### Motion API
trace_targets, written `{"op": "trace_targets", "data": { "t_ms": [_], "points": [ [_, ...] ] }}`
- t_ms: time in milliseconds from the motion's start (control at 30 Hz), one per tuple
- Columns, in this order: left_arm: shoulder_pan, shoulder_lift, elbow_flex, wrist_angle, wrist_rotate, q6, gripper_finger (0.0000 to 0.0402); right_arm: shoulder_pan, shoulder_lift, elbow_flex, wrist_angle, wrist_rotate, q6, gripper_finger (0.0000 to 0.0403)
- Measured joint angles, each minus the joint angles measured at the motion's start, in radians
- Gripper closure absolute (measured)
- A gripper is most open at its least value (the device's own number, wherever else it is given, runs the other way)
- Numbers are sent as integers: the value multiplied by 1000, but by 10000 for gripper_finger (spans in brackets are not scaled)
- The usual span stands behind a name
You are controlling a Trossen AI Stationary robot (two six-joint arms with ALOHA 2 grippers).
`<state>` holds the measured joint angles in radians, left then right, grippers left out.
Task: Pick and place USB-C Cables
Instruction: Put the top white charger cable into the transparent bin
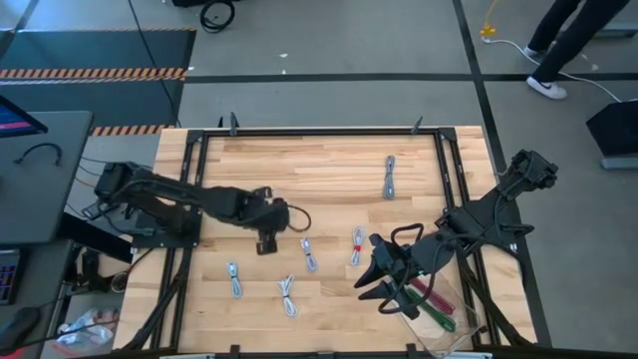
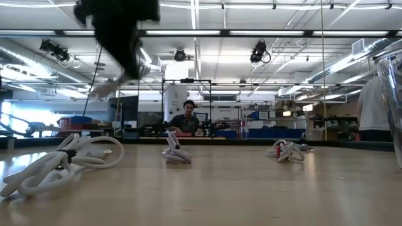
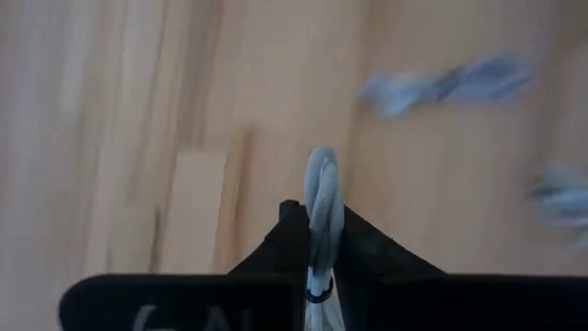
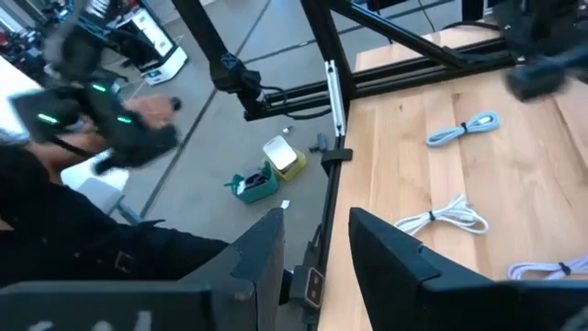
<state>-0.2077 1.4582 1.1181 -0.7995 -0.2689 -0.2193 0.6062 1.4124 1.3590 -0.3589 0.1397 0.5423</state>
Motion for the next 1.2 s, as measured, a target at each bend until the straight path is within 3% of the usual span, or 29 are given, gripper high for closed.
{"op": "trace_targets", "data": {
  "t_ms": [267, 367, 533, 733, 1000, 1200],
  "points": [
    [-226, -20, 273, -64, -194, 13, 369, -7, 0, 0, 5, -2, -19, 273],
    [-294, -27, 351, 13, -255, 75, 369, -8, 2, 0, 6, 0, -70, 273],
    [-388, -26, 443, 142, -304, 235, 369, -18, 24, -6, 16, 138, -222, 273],
    [-409, -25, 505, 252, -315, 330, 369, -53, 110, -17, 111, 358, -496, 273],
    [-409, -25, 514, 323, -311, 327, 369, -115, 264, -18, 429, 392, -803, 260],
    [-409, -25, 514, 293, -310, 299, 369, -110, 282, -18, 587, 521, -929, 230]
  ]
}}
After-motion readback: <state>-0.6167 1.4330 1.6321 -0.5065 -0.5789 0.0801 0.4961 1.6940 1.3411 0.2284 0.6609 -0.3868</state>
